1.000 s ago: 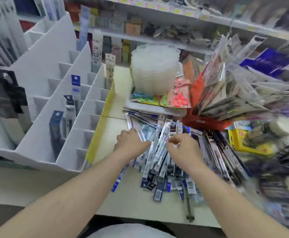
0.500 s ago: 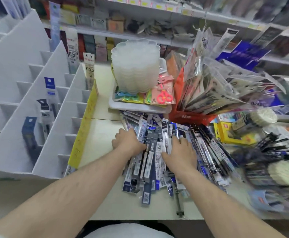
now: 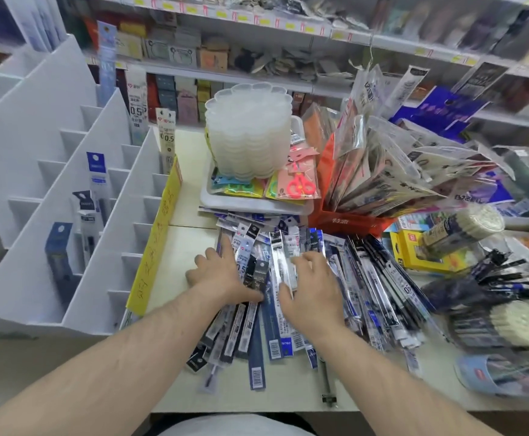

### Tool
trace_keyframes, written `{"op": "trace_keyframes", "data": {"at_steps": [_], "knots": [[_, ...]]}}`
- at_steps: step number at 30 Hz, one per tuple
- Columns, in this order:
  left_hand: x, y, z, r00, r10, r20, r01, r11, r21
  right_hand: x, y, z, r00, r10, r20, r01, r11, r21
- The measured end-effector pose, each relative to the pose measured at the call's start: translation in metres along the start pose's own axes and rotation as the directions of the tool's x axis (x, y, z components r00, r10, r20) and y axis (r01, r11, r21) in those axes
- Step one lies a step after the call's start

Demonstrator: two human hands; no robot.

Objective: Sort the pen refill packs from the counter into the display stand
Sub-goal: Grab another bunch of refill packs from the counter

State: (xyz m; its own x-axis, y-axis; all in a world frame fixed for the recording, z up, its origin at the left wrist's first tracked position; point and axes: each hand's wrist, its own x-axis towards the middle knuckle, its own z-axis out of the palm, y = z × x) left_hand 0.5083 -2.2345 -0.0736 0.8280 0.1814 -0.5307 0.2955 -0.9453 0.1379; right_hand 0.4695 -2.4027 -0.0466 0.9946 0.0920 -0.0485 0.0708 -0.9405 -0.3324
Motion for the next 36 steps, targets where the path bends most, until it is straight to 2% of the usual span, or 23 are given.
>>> {"op": "trace_keyframes", "data": {"at_steps": [3, 9, 12, 17, 22, 26, 30, 33, 36], "knots": [[0.003, -0.008, 0.001, 0.998, -0.025, -0.049, 0.026, 1.000, 0.012, -0.009, -0.005, 0.011, 0.999, -0.047, -0.006, 0.047, 0.991, 0.127], [0.012, -0.029, -0.014, 0.988, -0.142, -0.056, 0.129, 0.972, -0.196, -0.008, -0.009, 0.020, 0.999, -0.031, 0.018, 0.025, 0.965, 0.262], [0.013, -0.037, -0.012, 0.989, -0.141, -0.046, 0.119, 0.938, -0.326, -0.004, -0.011, 0.019, 0.999, -0.006, 0.043, -0.009, 0.944, 0.330], [0.006, -0.048, -0.019, 0.988, -0.089, -0.124, 0.006, 0.833, -0.554, -0.001, -0.018, 0.021, 0.996, 0.035, 0.081, -0.066, 0.905, 0.420], [-0.013, -0.054, -0.049, 0.967, -0.020, -0.253, -0.187, 0.618, -0.764, 0.005, -0.032, 0.021, 0.985, 0.033, 0.170, -0.106, 0.893, 0.439], [-0.040, -0.058, -0.076, 0.928, 0.064, -0.368, -0.357, 0.443, -0.822, 0.011, -0.049, 0.020, 0.955, 0.040, 0.293, -0.191, 0.839, 0.509], [-0.062, -0.058, -0.089, 0.879, 0.077, -0.471, -0.467, 0.344, -0.815, 0.015, -0.069, 0.018, 0.905, -0.101, 0.413, -0.200, 0.756, 0.623], [-0.071, -0.057, -0.093, 0.836, 0.070, -0.543, -0.535, 0.322, -0.781, 0.015, -0.079, 0.019, 0.854, -0.202, 0.480, -0.228, 0.684, 0.693], [-0.076, -0.057, -0.089, 0.812, 0.054, -0.582, -0.574, 0.257, -0.777, 0.011, -0.088, 0.018, 0.844, -0.318, 0.432, -0.174, 0.600, 0.781]]}}
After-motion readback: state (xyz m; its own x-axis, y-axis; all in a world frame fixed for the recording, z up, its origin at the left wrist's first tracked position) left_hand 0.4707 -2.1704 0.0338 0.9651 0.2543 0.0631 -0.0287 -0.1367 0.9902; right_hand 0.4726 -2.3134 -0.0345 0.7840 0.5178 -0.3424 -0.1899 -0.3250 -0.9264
